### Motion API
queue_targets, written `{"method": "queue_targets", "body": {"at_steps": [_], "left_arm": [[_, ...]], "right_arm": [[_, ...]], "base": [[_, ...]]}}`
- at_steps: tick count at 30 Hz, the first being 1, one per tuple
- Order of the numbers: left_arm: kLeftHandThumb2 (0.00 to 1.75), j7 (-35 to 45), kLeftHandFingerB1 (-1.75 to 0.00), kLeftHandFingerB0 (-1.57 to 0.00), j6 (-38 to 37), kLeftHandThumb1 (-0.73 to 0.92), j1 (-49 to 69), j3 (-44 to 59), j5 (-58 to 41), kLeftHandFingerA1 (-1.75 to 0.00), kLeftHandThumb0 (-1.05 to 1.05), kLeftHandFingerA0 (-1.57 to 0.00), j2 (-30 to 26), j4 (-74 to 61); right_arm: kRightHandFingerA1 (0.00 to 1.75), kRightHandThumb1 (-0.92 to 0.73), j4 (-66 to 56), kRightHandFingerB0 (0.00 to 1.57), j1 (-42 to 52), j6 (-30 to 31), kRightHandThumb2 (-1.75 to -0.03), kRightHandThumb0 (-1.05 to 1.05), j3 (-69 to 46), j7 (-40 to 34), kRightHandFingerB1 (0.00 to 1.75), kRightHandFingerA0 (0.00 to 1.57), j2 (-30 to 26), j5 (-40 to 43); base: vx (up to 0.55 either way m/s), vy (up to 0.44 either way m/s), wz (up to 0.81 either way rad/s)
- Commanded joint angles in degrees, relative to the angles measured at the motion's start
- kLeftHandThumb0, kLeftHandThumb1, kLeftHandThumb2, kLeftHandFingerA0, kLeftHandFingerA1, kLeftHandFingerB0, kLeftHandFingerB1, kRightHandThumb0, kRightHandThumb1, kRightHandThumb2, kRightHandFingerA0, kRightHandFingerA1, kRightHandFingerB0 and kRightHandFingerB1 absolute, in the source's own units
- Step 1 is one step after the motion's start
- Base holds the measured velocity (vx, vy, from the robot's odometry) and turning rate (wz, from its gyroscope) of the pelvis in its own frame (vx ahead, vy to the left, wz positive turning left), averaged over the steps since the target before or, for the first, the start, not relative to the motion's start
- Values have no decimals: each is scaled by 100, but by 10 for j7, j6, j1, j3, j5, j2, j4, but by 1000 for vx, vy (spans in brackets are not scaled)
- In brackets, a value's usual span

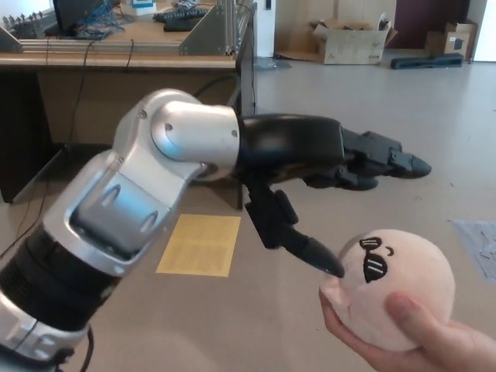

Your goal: The robot extends its left hand to pick up an emotional support dumpling from the palm of a person and brings its hand down by its side. Then it extends its arm again to hand the dumpling back to the person.

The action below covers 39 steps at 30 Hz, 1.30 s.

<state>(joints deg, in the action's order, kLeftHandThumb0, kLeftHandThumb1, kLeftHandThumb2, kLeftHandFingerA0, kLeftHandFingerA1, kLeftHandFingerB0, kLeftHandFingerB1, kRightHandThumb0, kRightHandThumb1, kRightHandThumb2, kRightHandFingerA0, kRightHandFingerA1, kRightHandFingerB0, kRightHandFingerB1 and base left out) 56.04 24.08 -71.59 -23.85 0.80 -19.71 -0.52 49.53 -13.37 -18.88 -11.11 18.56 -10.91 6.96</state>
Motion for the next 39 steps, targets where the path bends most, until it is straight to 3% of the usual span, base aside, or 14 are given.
{"method": "queue_targets", "body": {"at_steps": [1, 4, 5, 12, 13, 18, 22, 28, 29, 30, 31, 36, 37, 39], "left_arm": [[58, 23, 0, 0, 55, 47, -31, 25, -21, 0, -86, 0, -9, -1], [81, 28, -2, 0, 70, 45, -53, 72, -50, 0, -77, 0, -17, 6], [55, 27, 0, 0, 69, 48, -58, 87, -56, 0, -80, 0, -21, 10], [57, 35, 0, 0, 61, 50, -51, 174, -90, -1, -85, 0, -72, 28], [86, 31, 0, 0, 48, 44, -13, 222, -101, -9, -80, 0, -105, 21], [86, 20, 0, 0, 21, 44, 61, 281, -113, -13, -79, 0, -136, -3], [83, 34, 0, 0, -1, 45, 314, 441, -173, -15, -74, -5, -148, -42], [83, 40, -8, 0, -42, 39, 503, 536, -211, -25, -69, -1, -86, -61], [57, 27, -12, 0, -86, 52, 547, 553, -205, -30, -79, -7, -58, -43], [57, 11, -12, 0, -141, 52, 603, 574, -197, -30, -79, -7, -21, -22], [88, -14, -14, -1, -182, 45, 633, 575, -175, -37, -75, -2, -5, -10], [87, -69, -13, -5, -268, 49, 684, 570, -129, -35, -78, -3, 26, 24], [58, -122, -22, -3, -325, 55, 718, 556, -91, -34, -68, -16, 49, 91], [58, -144, -22, -3, -351, 55, 734, 550, -75, -34, -68, -16, 59, 120]], "right_arm": [[46, -59, 0, 36, 1, 15, -58, -52, -5, 0, 32, 74, -2, 10], [46, -59, -2, 37, -1, 15, -58, -52, -2, -10, 33, 74, 0, 3], [46, -60, -2, 37, -2, 15, -58, -51, -1, -11, 32, 73, 0, 1], [46, -59, -6, 37, 3, 16, -58, -51, -2, -4, 33, 73, -4, 4], [46, -60, -5, 37, 3, 17, -58, -51, -1, 1, 32, 73, -9, 3], [46, -59, -2, 37, 3, 18, -58, -52, -1, 6, 32, 73, -13, 3], [46, -60, -1, 38, 24, 10, -58, -51, 2, 13, 33, 75, -18, 0], [47, -59, 3, 38, 37, 14, -58, -51, -2, 14, 33, 74, -15, 4], [47, -59, 3, 39, 41, 10, -58, -48, -3, 11, 33, 74, -13, 4], [47, -59, 4, 39, 46, 4, -58, -48, -4, 6, 33, 74, -11, 3], [47, -60, 4, 39, 49, 2, -58, -49, -5, 3, 33, 75, -10, 3], [47, -59, 5, 39, 55, -2, -58, -51, -7, 0, 33, 75, -9, 3], [58, -49, 1, 32, 61, -3, -81, -57, -9, 2, 45, 67, -5, 7], [58, -49, 0, 32, 65, -4, -81, -57, -10, 3, 45, 67, -3, 9]], "base": [[0, 0, 0], [0, 0, 0], [0, 0, 0], [0, 0, 0], [0, 0, 0], [0, 0, 0], [0, 0, 0], [0, 0, 0], [0, 0, 0], [0, 0, 0], [0, 0, 0], [0, 0, 0], [0, 0, 0], [0, 0, 0]]}}
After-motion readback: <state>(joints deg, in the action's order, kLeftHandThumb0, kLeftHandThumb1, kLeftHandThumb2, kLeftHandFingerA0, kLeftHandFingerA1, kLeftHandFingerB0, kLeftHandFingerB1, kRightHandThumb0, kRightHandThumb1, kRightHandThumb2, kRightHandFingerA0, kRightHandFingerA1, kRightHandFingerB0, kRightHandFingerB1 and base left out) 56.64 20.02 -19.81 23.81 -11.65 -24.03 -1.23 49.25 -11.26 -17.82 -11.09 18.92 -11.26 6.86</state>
